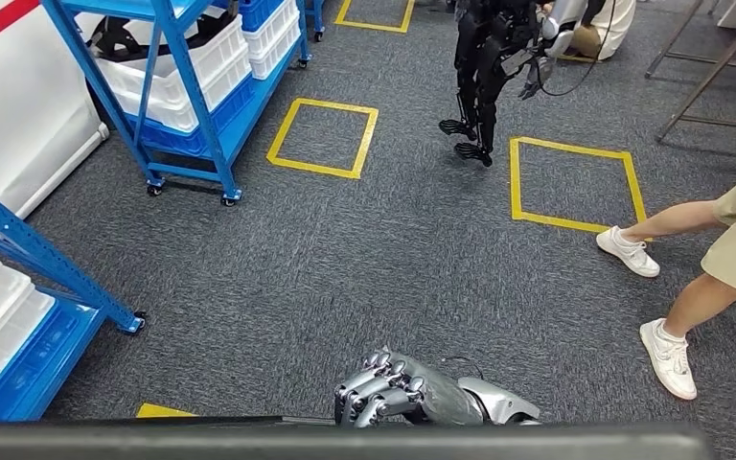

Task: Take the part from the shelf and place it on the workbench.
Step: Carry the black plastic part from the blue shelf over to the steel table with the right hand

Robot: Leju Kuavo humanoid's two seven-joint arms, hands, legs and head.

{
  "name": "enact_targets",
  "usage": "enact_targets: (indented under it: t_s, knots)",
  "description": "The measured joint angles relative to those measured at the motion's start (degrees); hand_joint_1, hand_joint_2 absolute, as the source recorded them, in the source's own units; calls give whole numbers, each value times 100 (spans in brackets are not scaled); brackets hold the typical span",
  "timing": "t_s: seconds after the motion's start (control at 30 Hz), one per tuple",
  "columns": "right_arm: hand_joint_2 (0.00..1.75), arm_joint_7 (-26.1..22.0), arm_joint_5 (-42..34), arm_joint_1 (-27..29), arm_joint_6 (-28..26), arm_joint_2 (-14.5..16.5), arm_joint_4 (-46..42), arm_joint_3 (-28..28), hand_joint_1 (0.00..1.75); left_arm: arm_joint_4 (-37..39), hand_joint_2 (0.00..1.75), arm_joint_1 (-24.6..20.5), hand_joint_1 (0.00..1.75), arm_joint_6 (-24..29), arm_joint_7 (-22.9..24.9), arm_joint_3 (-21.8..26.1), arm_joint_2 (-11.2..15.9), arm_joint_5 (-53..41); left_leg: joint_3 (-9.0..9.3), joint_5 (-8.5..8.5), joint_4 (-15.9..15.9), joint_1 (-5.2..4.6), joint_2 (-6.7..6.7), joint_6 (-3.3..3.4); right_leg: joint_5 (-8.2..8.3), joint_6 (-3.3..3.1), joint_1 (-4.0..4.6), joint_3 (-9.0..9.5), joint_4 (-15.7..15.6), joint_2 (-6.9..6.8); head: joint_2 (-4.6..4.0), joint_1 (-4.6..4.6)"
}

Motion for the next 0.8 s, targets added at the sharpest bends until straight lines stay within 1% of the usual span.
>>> enact_targets:
  t_s: [0.03, 0.07, 0.1, 0.13, 0.17, 0.2, 0.23, 0.27, 0.3, 0.33, 0.37, 0.4, 0.43, 0.47, 0.5, 0.53, 0.57, 0.6, 0.63, 0.67, 0.7, 0.73, 0.77, 0.8]
  knots:
    - [175, 1, 1, 3, 0, 4, -1, 6, 175, 0, 175, -7, 0, -2, 0, 0, 2, -5, 1, -35, 27, 1, -19, -22, 35, -8, -20, 23, -52, 56, 0, 0]
    - [175, 2, 1, -4, 0, 13, -1, 11, 175, 0, 175, -11, 0, -4, -4, 0, 3, -11, -36, -119, 130, 4, -101, -42, 72, -20, -46, 45, -106, 108, 0, 0]
    - [175, 4, 0, -11, -1, 27, -1, 20, 175, 0, 175, -10, 0, -5, -11, 0, 8, -17, -136, -264, 360, 9, -226, -61, 105, -27, -72, 62, -149, 159, 0, -1]
    - [175, 7, 0, -18, -3, 43, 2, 32, 175, 0, 175, -3, 0, -5, -27, 1, 19, -22, -302, -456, 720, 27, -372, -76, 118, -31, -85, 55, -154, 209, 1, -1]
    - [175, 11, 2, -24, -4, 54, 7, 44, 175, 0, 175, 8, 0, -6, -49, 1, 29, -26, -499, -638, 1122, 34, -461, -93, 121, -41, -90, 42, -141, 266, 1, -2]
    - [175, 15, 4, -28, -5, 62, 18, 58, 175, 0, 175, 17, 0, -9, -76, 2, 42, -28, -684, -758, 1476, 42, -504, -116, 118, -40, -93, 31, -123, 329, 1, -2]
    - [175, 18, 7, -35, -5, 66, 32, 72, 175, 0, 175, 22, 0, -14, -105, 3, 55, -30, -798, -767, 1664, 53, -518, -140, 112, -34, -98, 25, -103, 395, 1, -2]
    - [175, 20, 9, -49, -7, 71, 48, 85, 175, 0, 175, 23, 0, -18, -127, 4, 67, -32, -805, -657, 1624, 67, -523, -165, 100, -20, -110, 23, -79, 461, 0, -1]
    - [175, 20, 10, -70, -10, 78, 66, 102, 175, 0, 175, 21, 0, -19, -146, 5, 82, -34, -702, -450, 1362, 88, -543, -192, 82, 5, -128, 29, -51, 529, 1, -1]
    - [175, 20, 9, -95, -16, 85, 79, 120, 175, 0, 175, 19, 0, -17, -160, 8, 100, -36, -528, -220, 964, 118, -611, -223, 62, 37, -147, 33, -20, 594, 1, -1]
    - [175, 19, 6, -118, -26, 90, 91, 134, 175, 0, 175, 17, 0, -13, -170, 14, 115, -36, -352, -60, 569, 143, -722, -248, 37, 77, -160, 32, 15, 659, 1, -1]
    - [175, 17, 3, -134, -41, 92, 102, 146, 175, 0, 175, 15, 0, -10, -182, 25, 130, -36, -222, 40, 275, 159, -817, -237, 23, 116, -166, 26, 36, 718, 1, -1]
    - [175, 14, 1, -142, -63, 93, 108, 153, 175, 0, 175, 11, 0, -9, -191, 36, 149, -39, -158, 63, 126, 158, -883, -207, 19, 152, -170, 6, 49, 772, 0, 0]
    - [175, 9, 0, -142, -92, 93, 115, 156, 175, 0, 175, 6, 0, -10, -193, 46, 168, -53, -144, 51, 89, 140, -889, -157, 26, 190, -175, -19, 54, 827, 0, 0]
    - [175, 4, 2, -139, -123, 93, 122, 160, 175, 0, 175, 2, 0, -11, -190, 51, 190, -74, -149, 69, 92, 132, -832, -93, 43, 218, -187, -41, 53, 878, 0, 1]
    - [175, -2, 5, -133, -152, 93, 131, 161, 175, -1, 175, -6, 0, -12, -181, 52, 220, -99, -150, 86, 90, 125, -772, -48, 37, 242, -197, -66, 81, 859, 0, 0]
    - [175, -12, 8, -132, -179, 93, 140, 162, 175, -2, 175, -13, 0, -21, -176, 52, 247, -124, -155, 103, 85, 121, -714, -8, -26, 263, -199, -119, 181, 759, 0, 1]
    - [175, -25, 11, -133, -202, 95, 151, 164, 175, -3, 175, -14, 0, -38, -182, 52, 277, -143, -164, 118, 78, 117, -652, 26, -160, 280, -200, -222, 398, 617, 0, 2]
    - [175, -47, 16, -131, -223, 98, 163, 166, 175, -4, 175, -11, 0, -63, -200, 52, 311, -159, -174, 124, 77, 100, -594, 47, -352, 293, -200, -378, 728, 453, 0, 2]
    - [175, -72, 24, -129, -244, 103, 176, 169, 175, -4, 175, -2, 0, -92, -225, 52, 343, -178, -187, 123, 79, 82, -536, 59, -559, 304, -202, -574, 1130, 344, 0, 3]
    - [175, -97, 36, -122, -267, 111, 191, 173, 175, -4, 175, 5, 0, -114, -252, 52, 379, -202, -197, 122, 80, 64, -472, 65, -717, 307, -208, -758, 1511, 303, 0, 3]
    - [175, -123, 48, -112, -291, 122, 206, 179, 175, -4, 175, 4, 0, -128, -276, 52, 413, -230, -203, 121, 81, 48, -410, 67, -781, 295, -206, -872, 1749, 289, 0, 3]
    - [175, -146, 57, -102, -316, 138, 217, 185, 175, -5, 175, -2, 0, -137, -296, 52, 444, -256, -203, 119, 81, 35, -348, 69, -733, 267, -194, -876, 1770, 284, 1, 3]
    - [175, -166, 58, -94, -339, 159, 224, 192, 175, -5, 175, -10, 0, -141, -309, 52, 474, -278, -196, 115, 80, 26, -288, 71, -593, 226, -170, -765, 1570, 270, 1, 3]
